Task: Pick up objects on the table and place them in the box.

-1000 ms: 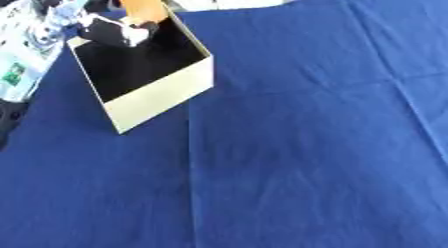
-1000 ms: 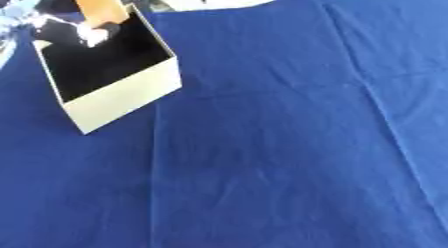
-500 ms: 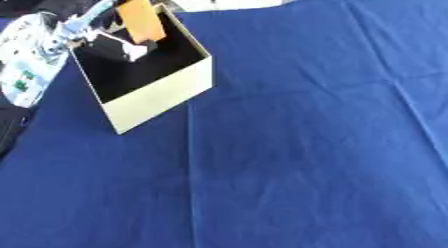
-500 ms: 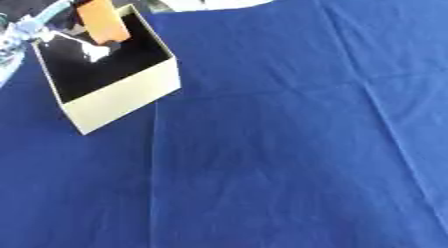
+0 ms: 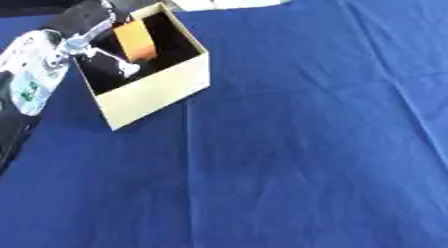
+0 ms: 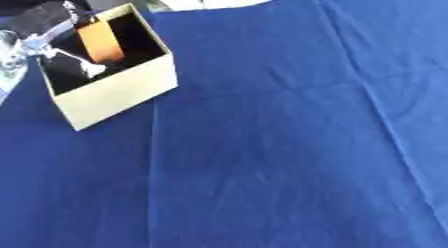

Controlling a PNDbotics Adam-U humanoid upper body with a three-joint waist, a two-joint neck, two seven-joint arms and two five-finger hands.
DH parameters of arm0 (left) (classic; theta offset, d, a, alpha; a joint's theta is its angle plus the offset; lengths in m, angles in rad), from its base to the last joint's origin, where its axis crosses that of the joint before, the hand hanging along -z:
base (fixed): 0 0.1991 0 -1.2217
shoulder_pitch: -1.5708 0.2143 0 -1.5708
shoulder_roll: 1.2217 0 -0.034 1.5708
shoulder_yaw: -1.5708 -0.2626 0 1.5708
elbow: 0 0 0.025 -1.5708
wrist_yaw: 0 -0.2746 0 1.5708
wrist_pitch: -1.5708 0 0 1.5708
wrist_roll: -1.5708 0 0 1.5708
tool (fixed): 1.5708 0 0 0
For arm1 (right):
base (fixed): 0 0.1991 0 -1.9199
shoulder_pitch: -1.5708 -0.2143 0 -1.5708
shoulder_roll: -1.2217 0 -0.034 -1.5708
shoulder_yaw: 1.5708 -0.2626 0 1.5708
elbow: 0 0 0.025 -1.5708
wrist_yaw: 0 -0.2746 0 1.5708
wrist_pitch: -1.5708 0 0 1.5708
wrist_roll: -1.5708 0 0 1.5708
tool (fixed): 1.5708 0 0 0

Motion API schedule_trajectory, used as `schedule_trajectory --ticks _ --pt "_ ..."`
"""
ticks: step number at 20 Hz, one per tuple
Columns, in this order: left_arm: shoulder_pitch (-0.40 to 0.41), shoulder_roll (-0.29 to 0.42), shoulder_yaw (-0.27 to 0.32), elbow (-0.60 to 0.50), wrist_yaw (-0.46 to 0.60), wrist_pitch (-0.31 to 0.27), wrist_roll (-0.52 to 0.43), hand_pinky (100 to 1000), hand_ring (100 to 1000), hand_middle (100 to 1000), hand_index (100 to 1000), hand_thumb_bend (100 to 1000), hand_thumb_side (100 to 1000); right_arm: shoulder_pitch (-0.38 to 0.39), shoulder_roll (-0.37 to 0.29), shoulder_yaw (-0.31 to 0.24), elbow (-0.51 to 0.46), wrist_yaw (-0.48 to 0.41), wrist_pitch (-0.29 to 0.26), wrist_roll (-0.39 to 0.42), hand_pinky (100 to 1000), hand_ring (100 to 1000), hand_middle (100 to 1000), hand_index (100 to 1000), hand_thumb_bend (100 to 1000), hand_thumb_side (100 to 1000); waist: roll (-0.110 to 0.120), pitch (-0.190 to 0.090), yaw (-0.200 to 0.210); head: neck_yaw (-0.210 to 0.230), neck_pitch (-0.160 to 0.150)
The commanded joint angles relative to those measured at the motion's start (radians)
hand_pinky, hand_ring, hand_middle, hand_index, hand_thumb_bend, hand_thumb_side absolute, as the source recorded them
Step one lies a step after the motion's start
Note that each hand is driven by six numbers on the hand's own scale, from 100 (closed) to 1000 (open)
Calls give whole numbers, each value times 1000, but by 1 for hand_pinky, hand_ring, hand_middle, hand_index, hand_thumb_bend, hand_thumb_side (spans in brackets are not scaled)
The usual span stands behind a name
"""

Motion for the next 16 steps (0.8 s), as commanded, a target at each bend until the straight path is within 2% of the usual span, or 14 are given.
schedule_trajectory --ticks 1,2,4,9,16 --pt "-20 18 20 -7 -31 -5 -27 568 616 642 796 532 401 -7 -16 -12 -20 -6 2 -3 814 777 618 747 100 826 -1 -22 0 3 0" --pt "-19 19 23 -11 -37 -3 -28 586 656 682 825 621 425 -6 -15 -12 -20 -6 2 -3 814 777 618 747 100 826 -1 -22 0 3 0" --pt "-19 20 28 -19 -43 5 -25 606 694 711 840 726 448 -5 -15 -12 -20 -5 3 -2 814 777 618 747 100 827 0 -23 0 2 2" --pt "-18 24 39 -43 -18 34 -7 580 665 684 827 713 472 -1 -14 -12 -20 -6 4 -2 813 777 617 747 100 827 0 -26 3 1 7" --pt "-25 34 42 -96 35 68 3 544 619 639 804 604 494 0 -14 -11 -20 -8 5 0 813 778 618 747 100 825 -1 -35 6 2 15"
